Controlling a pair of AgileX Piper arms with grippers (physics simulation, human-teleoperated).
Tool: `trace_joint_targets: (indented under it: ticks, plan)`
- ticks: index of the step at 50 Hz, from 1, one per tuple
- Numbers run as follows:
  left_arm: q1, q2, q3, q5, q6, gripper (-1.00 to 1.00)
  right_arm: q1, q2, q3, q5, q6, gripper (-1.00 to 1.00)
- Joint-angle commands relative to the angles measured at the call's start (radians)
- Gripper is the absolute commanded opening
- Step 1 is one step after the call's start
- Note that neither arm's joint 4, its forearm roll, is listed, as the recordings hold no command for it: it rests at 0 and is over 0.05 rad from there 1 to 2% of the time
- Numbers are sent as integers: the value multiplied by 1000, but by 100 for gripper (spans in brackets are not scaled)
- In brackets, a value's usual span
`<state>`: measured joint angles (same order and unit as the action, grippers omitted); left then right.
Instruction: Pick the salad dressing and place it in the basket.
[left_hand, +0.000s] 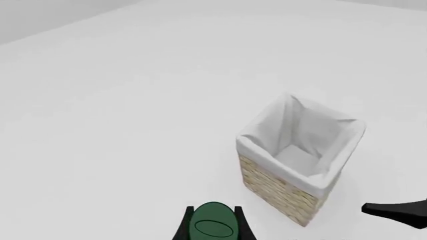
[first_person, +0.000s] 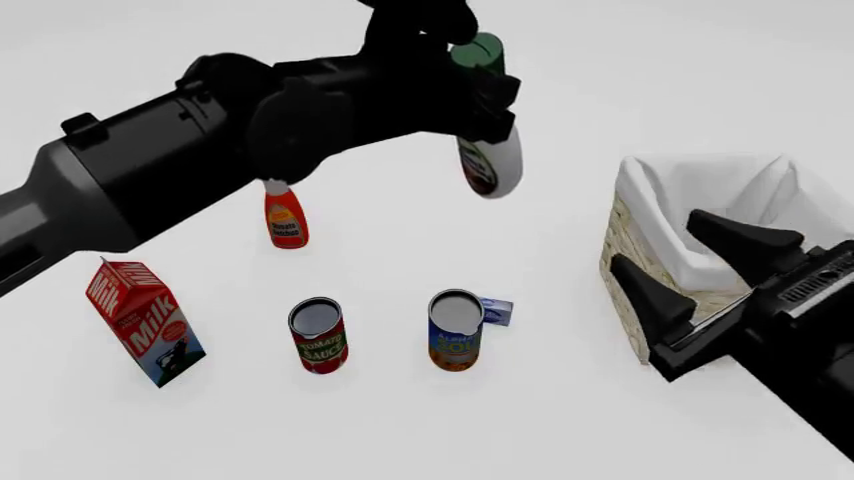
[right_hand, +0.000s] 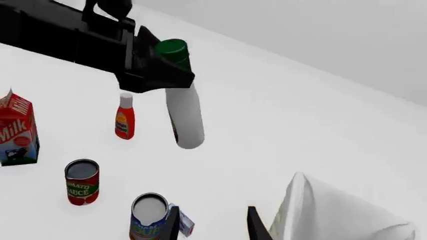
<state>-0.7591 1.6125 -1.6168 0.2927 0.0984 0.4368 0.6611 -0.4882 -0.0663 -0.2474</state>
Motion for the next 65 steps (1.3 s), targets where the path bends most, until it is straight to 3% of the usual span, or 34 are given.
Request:
trace_joint_targets:
  ticks: [1,20,29,65]
  plan:
    - [-6,-13,5,-6,14,-100,60,114,-109,-3,-8,100]
    - [-15,-17,18,-14,8,-100,108,224,-219,0,-7,100]
    - [-32,-29,30,-14,7,-100,99,260,-244,-16,-41,100]
    - [-73,-72,73,-15,17,-100,125,406,-349,-54,-89,100]
